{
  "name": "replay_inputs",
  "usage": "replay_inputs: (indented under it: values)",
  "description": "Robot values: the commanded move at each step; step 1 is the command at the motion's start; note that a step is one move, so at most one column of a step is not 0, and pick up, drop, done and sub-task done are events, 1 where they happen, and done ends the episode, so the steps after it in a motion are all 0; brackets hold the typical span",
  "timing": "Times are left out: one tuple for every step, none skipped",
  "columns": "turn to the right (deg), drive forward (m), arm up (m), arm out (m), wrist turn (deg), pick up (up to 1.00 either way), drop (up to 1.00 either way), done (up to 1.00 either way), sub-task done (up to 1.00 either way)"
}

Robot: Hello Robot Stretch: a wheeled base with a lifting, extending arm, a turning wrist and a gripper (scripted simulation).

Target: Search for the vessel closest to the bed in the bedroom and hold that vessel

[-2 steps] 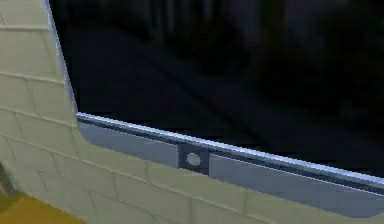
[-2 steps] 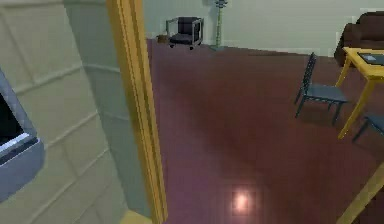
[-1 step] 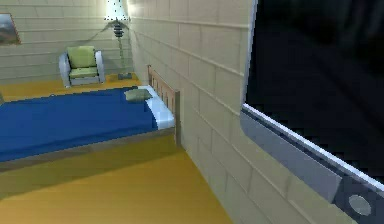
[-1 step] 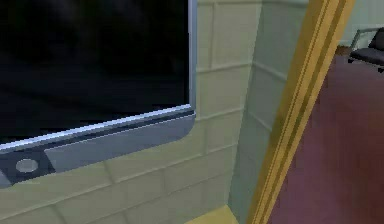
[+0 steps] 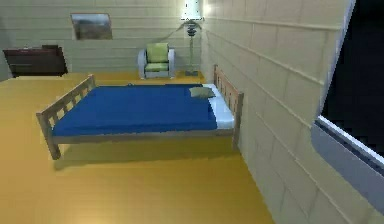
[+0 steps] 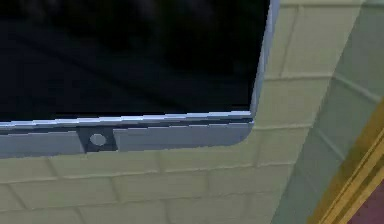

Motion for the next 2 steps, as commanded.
replay_inputs:
  values:
    - [0.0, 1.00, 0.00, 0.00, 0.0, 0.00, 0.00, 0.00, 0.00]
    - [-3.0, 0.00, 0.00, 0.00, 0.0, 0.00, 0.00, 0.00, 0.00]
